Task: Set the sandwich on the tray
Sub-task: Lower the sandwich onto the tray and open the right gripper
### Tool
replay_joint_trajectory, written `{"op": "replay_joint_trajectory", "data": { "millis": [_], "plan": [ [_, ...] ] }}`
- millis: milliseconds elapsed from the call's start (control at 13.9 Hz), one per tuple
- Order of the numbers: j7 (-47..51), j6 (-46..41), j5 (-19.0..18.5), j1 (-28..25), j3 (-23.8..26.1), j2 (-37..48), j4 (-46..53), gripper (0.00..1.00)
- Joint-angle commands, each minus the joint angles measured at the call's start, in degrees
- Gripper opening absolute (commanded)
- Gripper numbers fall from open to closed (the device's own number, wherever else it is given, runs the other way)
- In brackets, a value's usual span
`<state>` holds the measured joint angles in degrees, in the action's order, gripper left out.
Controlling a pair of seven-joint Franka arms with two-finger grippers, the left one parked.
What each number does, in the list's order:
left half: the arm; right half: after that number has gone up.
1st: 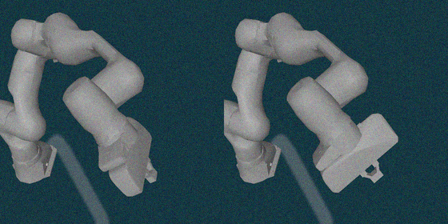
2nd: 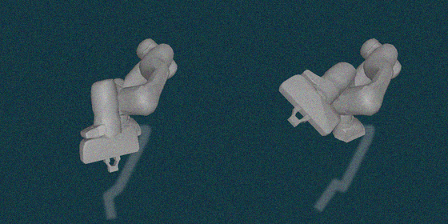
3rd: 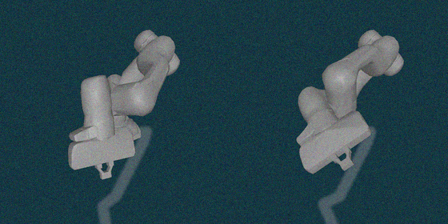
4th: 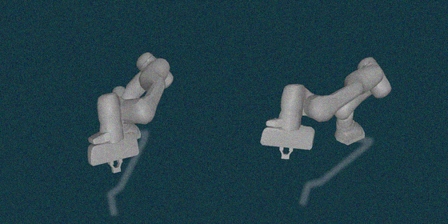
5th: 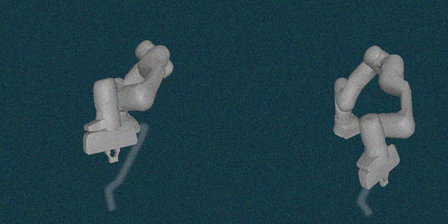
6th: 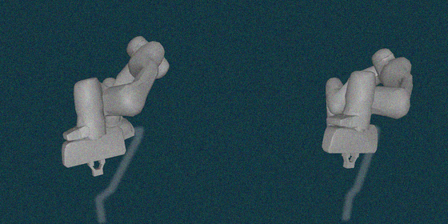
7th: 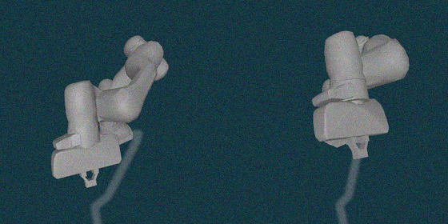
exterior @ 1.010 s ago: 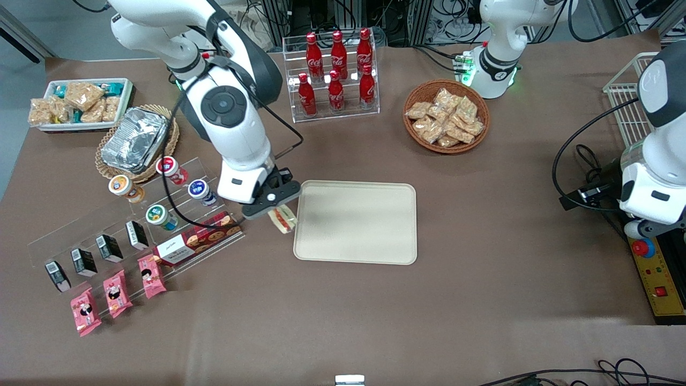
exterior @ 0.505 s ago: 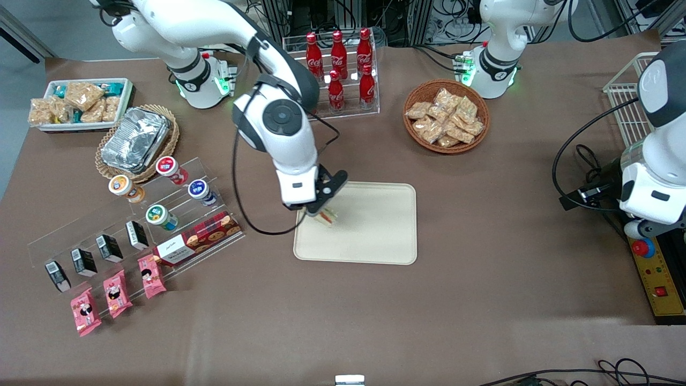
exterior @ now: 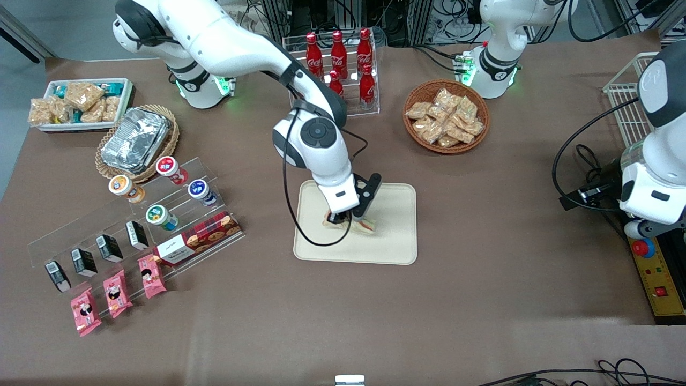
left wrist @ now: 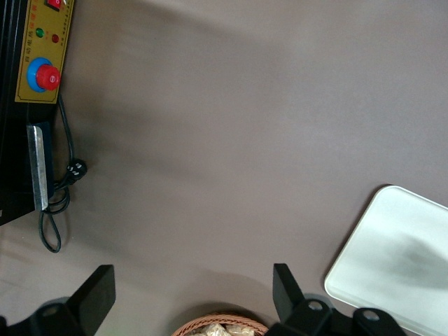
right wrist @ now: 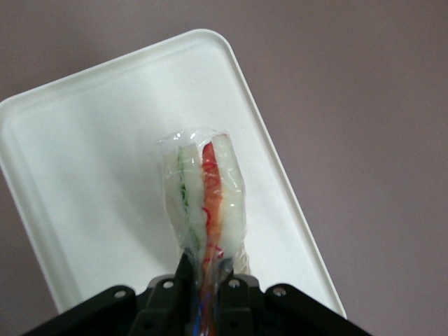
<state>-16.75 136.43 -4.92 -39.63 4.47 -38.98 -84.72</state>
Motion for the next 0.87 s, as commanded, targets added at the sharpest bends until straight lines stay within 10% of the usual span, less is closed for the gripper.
{"op": "replay_joint_trajectory", "data": {
  "millis": [0, 793],
  "plan": [
    [-1.7, 3.8, -0.8, -0.5, -0.2, -5.0, 4.0, 0.00],
    [-12.3, 4.3, -0.6, 0.8, -0.7, -8.6, 4.5, 0.00]
  ]
}}
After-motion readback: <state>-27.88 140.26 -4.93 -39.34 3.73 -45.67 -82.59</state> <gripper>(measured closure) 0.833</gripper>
